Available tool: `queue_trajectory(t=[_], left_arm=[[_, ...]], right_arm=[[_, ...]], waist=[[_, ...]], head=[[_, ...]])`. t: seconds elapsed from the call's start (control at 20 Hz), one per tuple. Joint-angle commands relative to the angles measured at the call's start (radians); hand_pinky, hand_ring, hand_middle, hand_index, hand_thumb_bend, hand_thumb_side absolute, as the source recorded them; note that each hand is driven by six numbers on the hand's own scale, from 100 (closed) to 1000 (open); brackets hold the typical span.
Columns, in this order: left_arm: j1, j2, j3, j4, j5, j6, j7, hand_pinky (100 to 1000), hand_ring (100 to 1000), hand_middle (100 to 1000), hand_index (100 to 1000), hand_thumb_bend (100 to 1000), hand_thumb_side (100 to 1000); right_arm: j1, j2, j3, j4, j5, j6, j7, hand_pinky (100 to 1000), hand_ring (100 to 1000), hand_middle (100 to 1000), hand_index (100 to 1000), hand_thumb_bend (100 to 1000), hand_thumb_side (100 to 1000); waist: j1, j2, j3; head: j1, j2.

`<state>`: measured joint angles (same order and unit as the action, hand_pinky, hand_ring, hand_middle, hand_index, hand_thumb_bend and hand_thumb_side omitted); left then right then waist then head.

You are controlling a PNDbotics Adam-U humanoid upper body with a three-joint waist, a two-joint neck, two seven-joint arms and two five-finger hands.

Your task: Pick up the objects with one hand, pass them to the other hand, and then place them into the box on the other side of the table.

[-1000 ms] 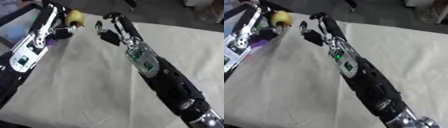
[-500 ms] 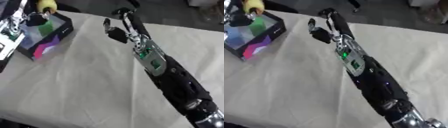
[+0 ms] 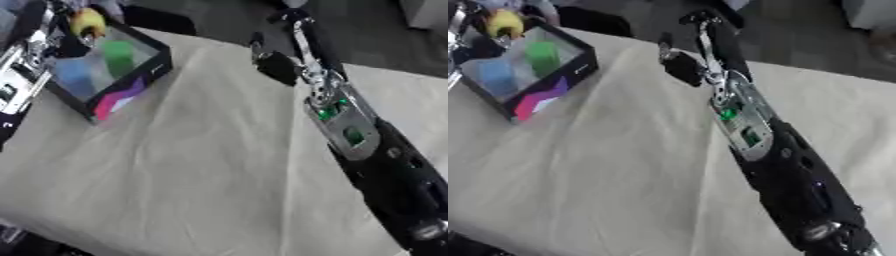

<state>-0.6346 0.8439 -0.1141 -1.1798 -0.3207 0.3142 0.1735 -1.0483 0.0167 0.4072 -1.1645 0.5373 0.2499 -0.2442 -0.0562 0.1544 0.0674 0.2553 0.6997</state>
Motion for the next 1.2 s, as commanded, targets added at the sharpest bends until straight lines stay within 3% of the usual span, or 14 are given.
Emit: queue_trajectory(t=[0.05, 0.2, 0.3, 0.35, 0.45, 0.5, 0.65, 0.8, 0.9, 0.95, 1.0, 1.05, 1.15, 1.2], left_arm=[[-0.021, 0.034, 0.018, 0.034, -0.006, -0.008, 0.012, 872, 559, 353, 387, 100, 100], [-0.025, 0.029, 0.014, 0.064, -0.01, -0.015, 0.004, 883, 587, 422, 493, 136, 100], [-0.031, 0.026, 0.01, 0.086, -0.037, -0.025, -0.008, 908, 691, 572, 680, 290, 105], [-0.033, 0.025, 0.007, 0.093, -0.062, -0.029, -0.013, 924, 747, 642, 772, 407, 326], [-0.036, 0.023, 0.004, 0.104, -0.118, -0.032, -0.022, 957, 813, 737, 880, 524, 666], [-0.037, 0.022, 0.004, 0.11, -0.145, -0.027, -0.029, 959, 817, 743, 888, 534, 690], [-0.038, 0.019, 0.011, 0.118, -0.193, -0.001, -0.042, 958, 819, 746, 896, 547, 672], [-0.037, 0.019, 0.017, 0.112, -0.204, 0.007, -0.039, 954, 814, 739, 887, 564, 566], [-0.036, 0.019, 0.022, 0.102, -0.194, 0.007, -0.031, 953, 807, 732, 875, 482, 502], [-0.034, 0.02, 0.026, 0.096, -0.185, 0.01, -0.026, 953, 801, 723, 862, 311, 419], [-0.032, 0.02, 0.031, 0.088, -0.171, 0.017, -0.017, 953, 799, 720, 858, 266, 398], [-0.029, 0.019, 0.035, 0.077, -0.154, 0.025, -0.007, 957, 795, 712, 849, 115, 308], [-0.022, 0.021, 0.038, 0.054, -0.119, 0.036, 0.01, 970, 785, 707, 831, 100, 319], [-0.01, 0.015, 0.054, -0.003, -0.067, 0.022, 0.026, 972, 781, 711, 828, 100, 398]], right_arm=[[-0.025, -0.029, -0.016, -0.029, 0.008, 0.008, -0.002, 909, 822, 850, 793, 100, 480], [-0.026, -0.042, -0.022, -0.03, -0.002, 0.017, -0.003, 908, 821, 849, 793, 100, 482], [-0.026, -0.045, -0.024, -0.033, -0.009, 0.02, -0.005, 908, 820, 848, 793, 100, 483], [-0.025, -0.046, -0.024, -0.034, -0.011, 0.021, -0.006, 908, 819, 848, 792, 100, 485], [-0.024, -0.048, -0.025, -0.037, -0.014, 0.021, -0.008, 908, 819, 847, 791, 100, 511], [-0.023, -0.05, -0.026, -0.038, -0.016, 0.021, -0.008, 908, 818, 846, 791, 100, 509], [-0.022, -0.057, -0.029, -0.041, -0.022, 0.022, -0.011, 908, 817, 845, 791, 100, 501], [-0.018, -0.062, -0.032, -0.044, -0.026, 0.022, -0.015, 908, 816, 845, 789, 100, 502], [-0.015, -0.064, -0.035, -0.05, -0.026, 0.022, -0.022, 908, 816, 845, 789, 100, 506], [-0.012, -0.064, -0.037, -0.053, -0.026, 0.021, -0.025, 908, 816, 846, 789, 100, 513], [-0.01, -0.065, -0.039, -0.057, -0.025, 0.021, -0.029, 908, 816, 846, 789, 100, 515], [-0.008, -0.065, -0.04, -0.06, -0.025, 0.021, -0.032, 908, 816, 847, 790, 100, 526], [-0.005, -0.066, -0.042, -0.063, -0.026, 0.022, -0.036, 910, 823, 854, 795, 100, 538], [-0.001, -0.07, -0.05, -0.065, -0.028, 0.027, -0.041, 912, 827, 857, 799, 100, 504]], waist=[[0.009, 0.002, 0.001], [0.003, 0.001, -0.001], [-0.001, 0.0, -0.002], [-0.002, 0.0, -0.002], [-0.004, 0.0, -0.002], [-0.004, 0.0, -0.002], [-0.006, -0.001, -0.003], [-0.006, -0.001, -0.006], [-0.004, -0.002, -0.006], [-0.003, -0.002, -0.007], [-0.002, -0.002, -0.007], [-0.001, -0.003, -0.007], [0.0, -0.003, -0.007], [0.001, -0.003, -0.004]], head=[[0.013, -0.026], [0.012, -0.032], [0.009, -0.031], [0.006, -0.03], [0.001, -0.024], [-0.005, -0.02], [-0.026, -0.008], [-0.038, 0.0], [-0.043, 0.002], [-0.046, 0.003], [-0.049, 0.004], [-0.052, 0.005], [-0.058, 0.006], [-0.078, 0.01]])
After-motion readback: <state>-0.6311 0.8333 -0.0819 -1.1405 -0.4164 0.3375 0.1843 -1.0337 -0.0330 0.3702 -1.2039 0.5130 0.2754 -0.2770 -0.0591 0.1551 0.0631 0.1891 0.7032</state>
